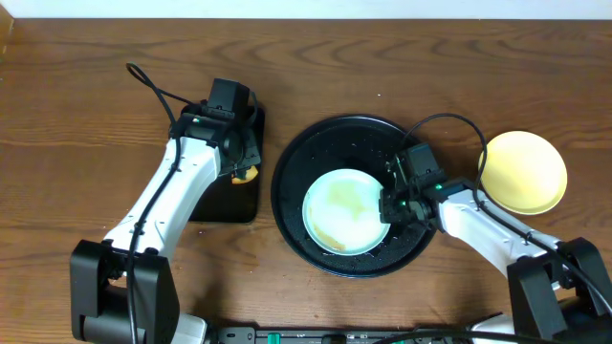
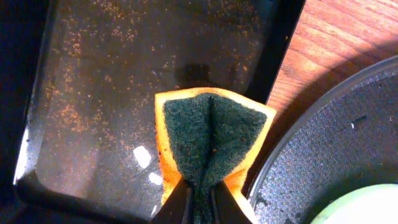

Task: Clean dirty plates on tray and stack at the side

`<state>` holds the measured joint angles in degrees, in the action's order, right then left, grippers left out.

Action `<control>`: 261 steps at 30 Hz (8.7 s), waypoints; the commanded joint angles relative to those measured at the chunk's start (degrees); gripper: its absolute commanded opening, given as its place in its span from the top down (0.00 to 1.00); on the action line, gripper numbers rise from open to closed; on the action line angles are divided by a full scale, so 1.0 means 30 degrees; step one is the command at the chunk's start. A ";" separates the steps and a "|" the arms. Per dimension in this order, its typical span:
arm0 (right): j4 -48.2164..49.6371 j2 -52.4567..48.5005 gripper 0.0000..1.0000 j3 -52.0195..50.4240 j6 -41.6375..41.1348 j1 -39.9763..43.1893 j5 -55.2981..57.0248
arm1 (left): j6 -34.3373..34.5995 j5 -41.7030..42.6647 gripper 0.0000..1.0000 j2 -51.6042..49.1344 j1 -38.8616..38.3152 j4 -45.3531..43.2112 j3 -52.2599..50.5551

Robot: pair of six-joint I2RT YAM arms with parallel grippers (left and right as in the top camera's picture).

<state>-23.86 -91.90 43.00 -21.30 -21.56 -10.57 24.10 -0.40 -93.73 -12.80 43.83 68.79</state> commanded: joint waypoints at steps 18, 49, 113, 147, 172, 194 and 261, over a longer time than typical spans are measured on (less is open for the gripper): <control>-0.6965 0.2492 0.99 0.5457 0.3402 -0.0015 0.6237 | -0.0175 -0.0240 0.92 0.0291 0.0044 0.0313 -0.0095; -1.0265 0.2667 0.83 0.8531 0.3468 -0.0627 0.8036 | -0.0175 -0.0240 0.92 0.0291 0.0044 0.0379 -0.0095; -0.4896 0.3810 0.99 0.4058 0.3453 0.1800 0.5960 | -0.0168 -0.0233 0.92 0.0291 0.0044 0.0379 -0.0095; -0.4255 0.3810 0.99 0.7475 1.1489 -0.7861 2.3664 | -0.0168 -0.0233 0.92 0.0291 0.0044 0.0379 -0.0095; -0.5100 0.3810 0.99 0.7468 0.5311 -0.4976 1.9110 | -0.0342 -0.0240 0.92 0.0291 0.0051 0.0350 -0.0095; -0.6280 0.4284 1.00 0.7395 0.0729 0.9384 1.4790 | -0.3803 -0.0233 0.92 -0.0095 0.2171 -0.0925 -0.0095; -0.8349 0.1909 0.45 0.7220 0.3424 1.2531 -0.0131 | -0.9821 1.0426 0.92 -0.5187 0.5566 -0.2076 -0.0109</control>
<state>-48.73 -86.00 64.03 -11.86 16.51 -10.55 -0.75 26.87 -109.82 6.46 37.15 68.82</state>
